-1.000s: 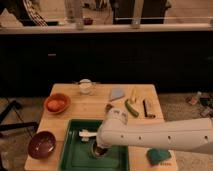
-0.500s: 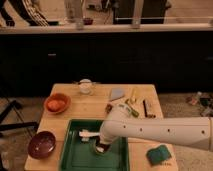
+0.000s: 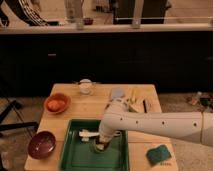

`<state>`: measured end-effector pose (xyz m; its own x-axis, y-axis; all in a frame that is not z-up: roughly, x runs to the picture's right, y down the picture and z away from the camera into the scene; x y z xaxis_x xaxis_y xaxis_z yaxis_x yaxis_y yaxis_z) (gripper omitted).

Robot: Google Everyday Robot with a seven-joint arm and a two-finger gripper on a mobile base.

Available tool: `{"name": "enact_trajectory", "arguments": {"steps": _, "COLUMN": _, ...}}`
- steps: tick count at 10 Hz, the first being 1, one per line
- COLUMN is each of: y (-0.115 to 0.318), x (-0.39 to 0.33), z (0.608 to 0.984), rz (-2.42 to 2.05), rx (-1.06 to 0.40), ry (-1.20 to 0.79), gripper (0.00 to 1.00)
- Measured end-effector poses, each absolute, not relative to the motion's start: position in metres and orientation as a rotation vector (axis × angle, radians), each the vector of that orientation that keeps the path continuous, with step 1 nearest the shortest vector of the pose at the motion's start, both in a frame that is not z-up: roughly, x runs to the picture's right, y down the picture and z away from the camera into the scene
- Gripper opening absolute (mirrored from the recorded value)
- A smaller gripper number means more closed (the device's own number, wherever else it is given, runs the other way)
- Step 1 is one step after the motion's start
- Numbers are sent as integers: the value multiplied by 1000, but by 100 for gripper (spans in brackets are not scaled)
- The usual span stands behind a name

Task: Stack cups into tray

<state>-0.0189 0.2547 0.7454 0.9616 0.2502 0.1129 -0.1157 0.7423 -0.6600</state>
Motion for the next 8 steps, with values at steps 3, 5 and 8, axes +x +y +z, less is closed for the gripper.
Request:
{"name": "enact_trajectory", "arguments": {"steps": 3, "y": 259, "x": -18, "z": 750, "rz": 205, "rx": -732, "ry": -186, "gripper": 0}}
{"name": "enact_trajectory", "arguments": {"steps": 5, "y": 262, "x": -17, "z": 752, "rz": 212, "rx": -742, "ry": -179, "gripper": 0}}
{"name": "enact_trajectory", "arguments": {"steps": 8, "y": 263, "x": -17, "z": 752, "rz": 218, "rx": -745, "ry": -175, "gripper": 0}}
